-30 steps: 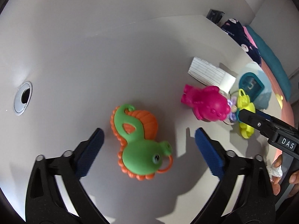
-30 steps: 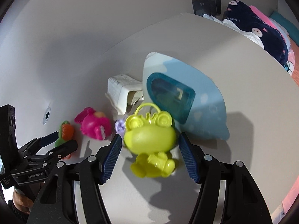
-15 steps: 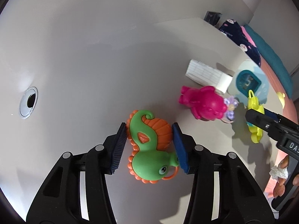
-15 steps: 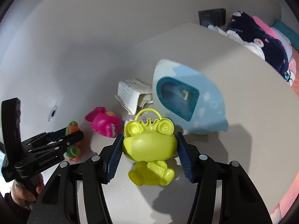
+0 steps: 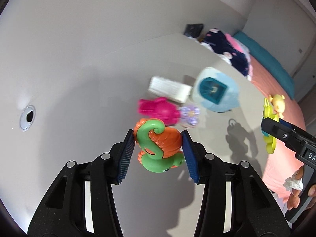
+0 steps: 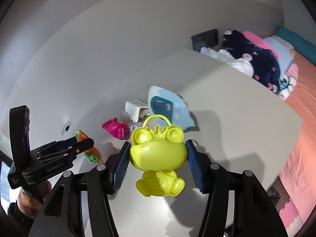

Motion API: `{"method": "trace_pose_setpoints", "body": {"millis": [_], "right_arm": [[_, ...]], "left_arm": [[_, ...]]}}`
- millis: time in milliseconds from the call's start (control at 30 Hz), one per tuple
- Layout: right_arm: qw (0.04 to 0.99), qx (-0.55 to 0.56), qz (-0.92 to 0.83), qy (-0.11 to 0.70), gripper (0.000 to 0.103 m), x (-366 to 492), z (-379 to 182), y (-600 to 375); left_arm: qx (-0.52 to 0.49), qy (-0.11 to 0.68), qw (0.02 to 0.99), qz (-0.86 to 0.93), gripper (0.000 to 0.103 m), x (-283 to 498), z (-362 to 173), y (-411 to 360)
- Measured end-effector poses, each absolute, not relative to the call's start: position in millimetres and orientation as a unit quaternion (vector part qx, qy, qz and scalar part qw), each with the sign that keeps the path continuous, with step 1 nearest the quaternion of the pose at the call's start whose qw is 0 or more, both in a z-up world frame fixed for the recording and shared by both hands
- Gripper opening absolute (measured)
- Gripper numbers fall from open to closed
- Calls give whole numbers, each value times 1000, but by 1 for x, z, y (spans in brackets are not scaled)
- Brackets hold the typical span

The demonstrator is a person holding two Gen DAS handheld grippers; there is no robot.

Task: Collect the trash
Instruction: 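Carry seahorse and frog to the trash bag and release both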

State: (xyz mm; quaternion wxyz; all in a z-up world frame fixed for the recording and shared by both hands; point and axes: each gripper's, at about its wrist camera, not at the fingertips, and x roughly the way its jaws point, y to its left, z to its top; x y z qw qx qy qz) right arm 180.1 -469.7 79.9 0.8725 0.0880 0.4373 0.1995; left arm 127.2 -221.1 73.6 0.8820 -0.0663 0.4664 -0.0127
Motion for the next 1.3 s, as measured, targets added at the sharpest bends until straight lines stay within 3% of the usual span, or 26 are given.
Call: {"method": "trace_pose_setpoints", "body": {"millis": [533,967,1300], "right_arm": [[905,147,96,388,58,112,102,-599],[910,196,-31,365,58,41,97,-710],[895,235,-90,367,58,-1,80,-760]], "left_arm": [[1,446,884,-140,47,128,96,-365],[67,455,840,-287,48,118,85,-511],[107,471,804,-346,48,103,67,-579]]}}
